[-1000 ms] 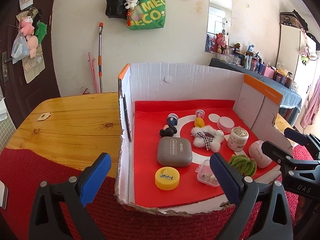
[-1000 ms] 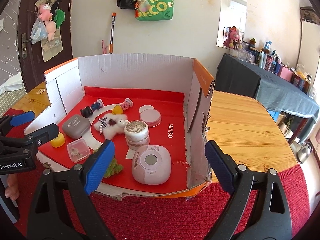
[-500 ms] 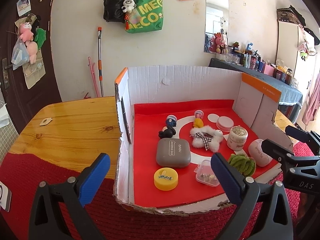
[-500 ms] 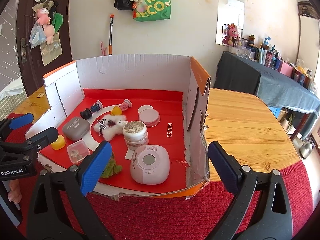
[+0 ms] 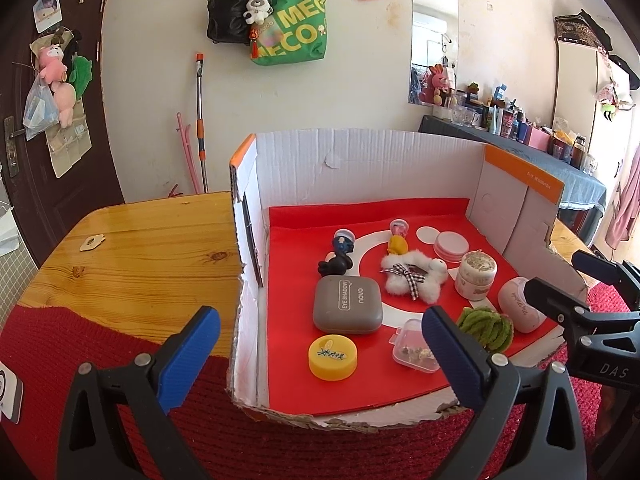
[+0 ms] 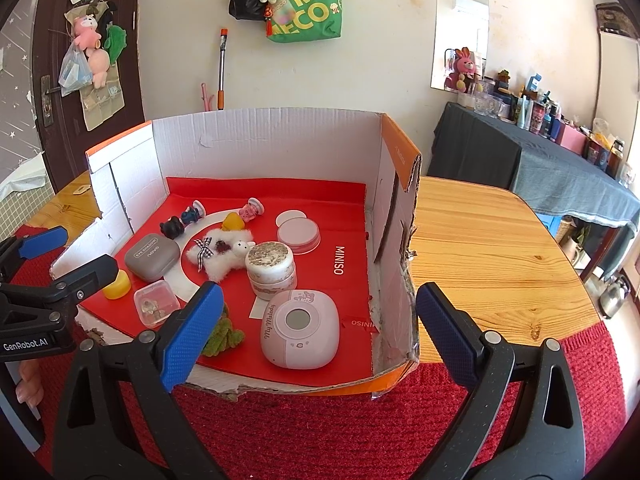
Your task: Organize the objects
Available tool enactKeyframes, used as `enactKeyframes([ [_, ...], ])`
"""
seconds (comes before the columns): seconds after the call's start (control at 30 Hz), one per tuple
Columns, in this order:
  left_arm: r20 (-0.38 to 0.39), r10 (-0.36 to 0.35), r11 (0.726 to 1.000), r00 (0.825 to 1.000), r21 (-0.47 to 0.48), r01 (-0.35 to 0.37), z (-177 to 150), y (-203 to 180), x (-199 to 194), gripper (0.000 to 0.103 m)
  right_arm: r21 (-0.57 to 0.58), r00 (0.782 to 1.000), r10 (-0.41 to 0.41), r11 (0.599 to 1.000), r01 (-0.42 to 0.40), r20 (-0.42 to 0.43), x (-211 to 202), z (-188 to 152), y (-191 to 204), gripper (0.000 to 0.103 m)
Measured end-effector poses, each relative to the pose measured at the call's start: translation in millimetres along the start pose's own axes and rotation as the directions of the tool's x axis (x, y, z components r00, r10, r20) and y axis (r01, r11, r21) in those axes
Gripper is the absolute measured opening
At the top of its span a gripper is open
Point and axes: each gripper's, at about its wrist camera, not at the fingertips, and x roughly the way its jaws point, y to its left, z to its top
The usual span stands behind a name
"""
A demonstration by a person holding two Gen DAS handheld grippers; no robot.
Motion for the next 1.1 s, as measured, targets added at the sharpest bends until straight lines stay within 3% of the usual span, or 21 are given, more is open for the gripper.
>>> enactKeyframes([
  [0.83, 0.0, -0.001, 1.0, 1.0, 0.0, 0.001, -1.4, 0.8, -0.5, 0.103, 0.015, 1.0, -0.001, 1.0, 0.002, -0.012, 1.9, -0.8, -5.9, 0.099],
  [1.1, 0.044, 0.002, 1.0, 0.999, 0.019, -0.003, 3.5, -3.1, -22.9, 0.103, -0.027, 0.998, -0.025, 0.999, 0.027, 0.05, -21.2, 2.2, 2.9, 0.099],
])
